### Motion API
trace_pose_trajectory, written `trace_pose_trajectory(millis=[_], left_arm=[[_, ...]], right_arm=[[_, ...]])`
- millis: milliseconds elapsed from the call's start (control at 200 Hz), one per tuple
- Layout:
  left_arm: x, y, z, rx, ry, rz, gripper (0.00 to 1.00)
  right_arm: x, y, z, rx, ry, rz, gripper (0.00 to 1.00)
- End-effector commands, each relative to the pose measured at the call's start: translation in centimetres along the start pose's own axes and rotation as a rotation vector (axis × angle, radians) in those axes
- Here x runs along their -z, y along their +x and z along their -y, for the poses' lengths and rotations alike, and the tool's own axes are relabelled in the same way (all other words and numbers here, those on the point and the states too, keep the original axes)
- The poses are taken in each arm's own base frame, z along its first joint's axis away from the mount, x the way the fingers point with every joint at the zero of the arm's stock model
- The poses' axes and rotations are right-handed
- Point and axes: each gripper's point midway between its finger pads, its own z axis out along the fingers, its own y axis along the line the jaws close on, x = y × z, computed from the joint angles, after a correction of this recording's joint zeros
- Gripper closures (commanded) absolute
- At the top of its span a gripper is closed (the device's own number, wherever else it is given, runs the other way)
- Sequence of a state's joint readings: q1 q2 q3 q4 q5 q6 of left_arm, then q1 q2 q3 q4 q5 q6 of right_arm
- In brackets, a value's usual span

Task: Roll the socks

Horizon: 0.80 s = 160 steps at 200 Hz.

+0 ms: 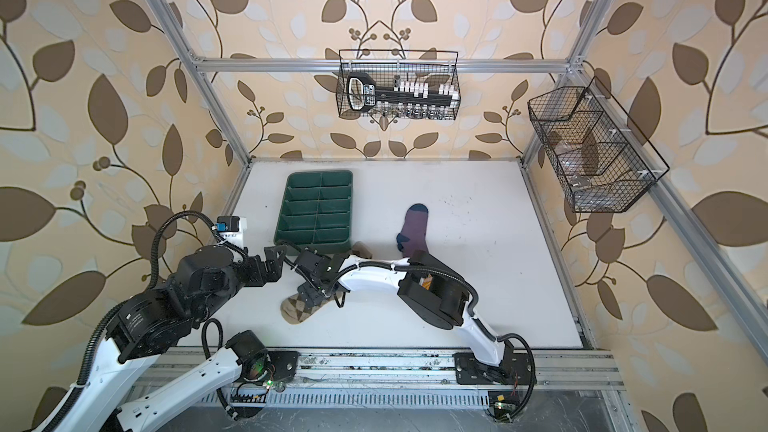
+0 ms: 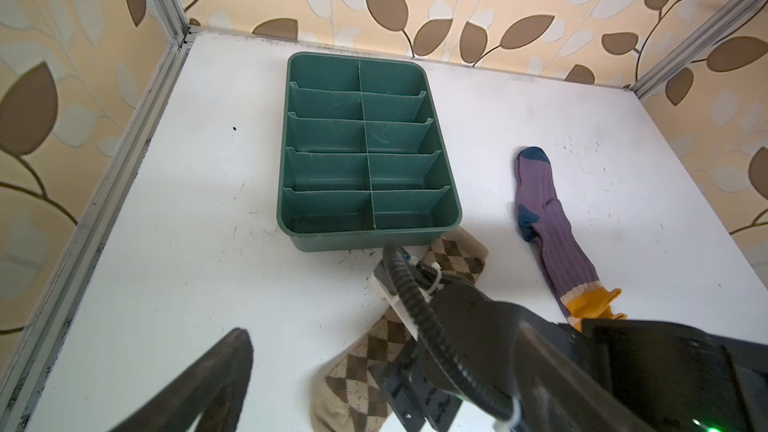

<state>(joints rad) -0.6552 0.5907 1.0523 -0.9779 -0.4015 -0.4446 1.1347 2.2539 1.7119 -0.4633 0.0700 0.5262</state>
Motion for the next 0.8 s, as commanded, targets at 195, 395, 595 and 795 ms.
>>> trace_pose_trajectory(millis=[195, 395, 595, 795], left_arm=[[1.3, -1.4, 0.9, -0.016, 0.061, 0.033, 0.01], [0.6, -0.1, 3.7, -0.058, 0.200, -0.034, 0.01], [-1.3, 1.9, 7.0, -0.069, 0.332, -0.135, 0.01], [-4.9, 4.8, 9.4, -0.055, 0.363, -0.289, 0.03]], right_arm=[[-1.8, -3.2, -0.8, -0.168, -0.130, -0.017, 0.08], [7.3, -4.7, 2.1, -0.122, -0.100, 0.095, 0.00], [15.2, -1.8, 12.1, -0.229, 0.052, 0.149, 0.00], [18.0, 6.7, 24.5, -0.424, 0.313, 0.073, 0.00]])
